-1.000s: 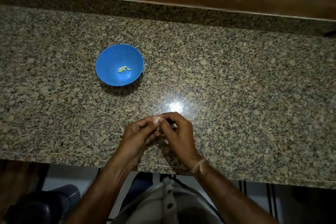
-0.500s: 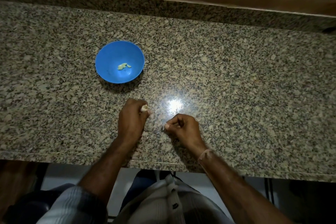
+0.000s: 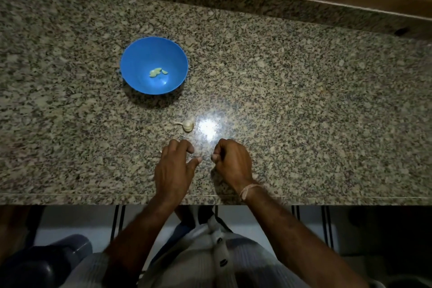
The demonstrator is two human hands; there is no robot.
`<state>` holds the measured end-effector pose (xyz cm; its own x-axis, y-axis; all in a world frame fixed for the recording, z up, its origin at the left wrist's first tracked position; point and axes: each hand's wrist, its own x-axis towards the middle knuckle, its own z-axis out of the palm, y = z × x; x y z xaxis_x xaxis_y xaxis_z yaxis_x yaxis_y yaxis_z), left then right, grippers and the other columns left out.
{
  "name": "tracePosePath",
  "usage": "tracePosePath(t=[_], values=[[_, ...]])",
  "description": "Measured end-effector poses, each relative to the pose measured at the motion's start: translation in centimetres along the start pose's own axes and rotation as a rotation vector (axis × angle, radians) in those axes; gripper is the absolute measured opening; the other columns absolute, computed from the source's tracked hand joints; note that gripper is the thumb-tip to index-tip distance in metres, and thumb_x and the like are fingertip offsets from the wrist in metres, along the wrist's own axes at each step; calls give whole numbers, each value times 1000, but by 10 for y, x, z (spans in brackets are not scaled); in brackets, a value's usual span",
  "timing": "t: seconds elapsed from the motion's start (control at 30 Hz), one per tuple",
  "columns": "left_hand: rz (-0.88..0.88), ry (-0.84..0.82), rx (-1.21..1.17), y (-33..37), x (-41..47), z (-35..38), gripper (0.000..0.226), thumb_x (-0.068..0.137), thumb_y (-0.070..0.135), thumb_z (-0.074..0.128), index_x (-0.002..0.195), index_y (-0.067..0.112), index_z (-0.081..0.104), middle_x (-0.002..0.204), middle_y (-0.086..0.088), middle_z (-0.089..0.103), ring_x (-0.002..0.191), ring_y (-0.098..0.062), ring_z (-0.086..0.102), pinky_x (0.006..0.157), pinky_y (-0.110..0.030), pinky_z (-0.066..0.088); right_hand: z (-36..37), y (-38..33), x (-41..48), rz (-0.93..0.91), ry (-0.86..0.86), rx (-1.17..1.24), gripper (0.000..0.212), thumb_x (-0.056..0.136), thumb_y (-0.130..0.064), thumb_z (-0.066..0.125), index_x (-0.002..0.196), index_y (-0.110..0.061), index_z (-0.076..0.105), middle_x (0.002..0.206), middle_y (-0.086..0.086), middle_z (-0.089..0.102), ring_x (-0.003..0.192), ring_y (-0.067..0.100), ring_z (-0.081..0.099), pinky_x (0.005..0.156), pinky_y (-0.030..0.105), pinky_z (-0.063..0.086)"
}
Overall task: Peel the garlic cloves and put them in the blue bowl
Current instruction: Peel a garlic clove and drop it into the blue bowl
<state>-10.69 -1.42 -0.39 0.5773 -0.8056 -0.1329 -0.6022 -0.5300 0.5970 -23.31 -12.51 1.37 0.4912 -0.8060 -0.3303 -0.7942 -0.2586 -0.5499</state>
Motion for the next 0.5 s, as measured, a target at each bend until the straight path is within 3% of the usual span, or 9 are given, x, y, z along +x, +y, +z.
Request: tracePosePath(t=[0.1, 0.27, 0.4, 0.5], values=[[20, 2, 27, -2, 0, 1, 26, 91, 38, 75, 99, 29, 52, 103, 4, 48, 97, -23, 54, 62, -36, 44, 1, -7, 1, -6, 14, -99, 20, 81, -1, 66, 77, -20, 61, 80, -3, 68, 75, 21, 62, 59, 30, 37], [19, 11, 2, -1, 1, -2, 26, 91, 39, 75, 99, 28, 53, 102, 4, 48, 97, -23, 54, 63, -34, 39, 5, -19, 1, -37, 62, -241, 11, 91, -7, 61, 90, -17, 66, 94, 6, 69, 89, 29, 63, 64, 34, 43], [37, 0, 31, -1, -2, -1, 25, 93, 39, 74, 100, 28, 52, 103, 4, 49, 99, -22, 51, 64, -35, 40, 8, -27, -5, -16, 100, -329, 11, 93, -7, 62, 95, -16, 66, 100, 5, 69, 94, 29, 63, 65, 32, 34], [2, -21, 12, 3, 1, -3, 17, 94, 37, 73, 98, 30, 58, 100, 8, 54, 100, -20, 53, 67, -35, 43, 4, -26, -4, 57, 93, -187, 7, 89, -10, 70, 87, -16, 67, 90, 3, 71, 88, 26, 67, 62, 34, 43]])
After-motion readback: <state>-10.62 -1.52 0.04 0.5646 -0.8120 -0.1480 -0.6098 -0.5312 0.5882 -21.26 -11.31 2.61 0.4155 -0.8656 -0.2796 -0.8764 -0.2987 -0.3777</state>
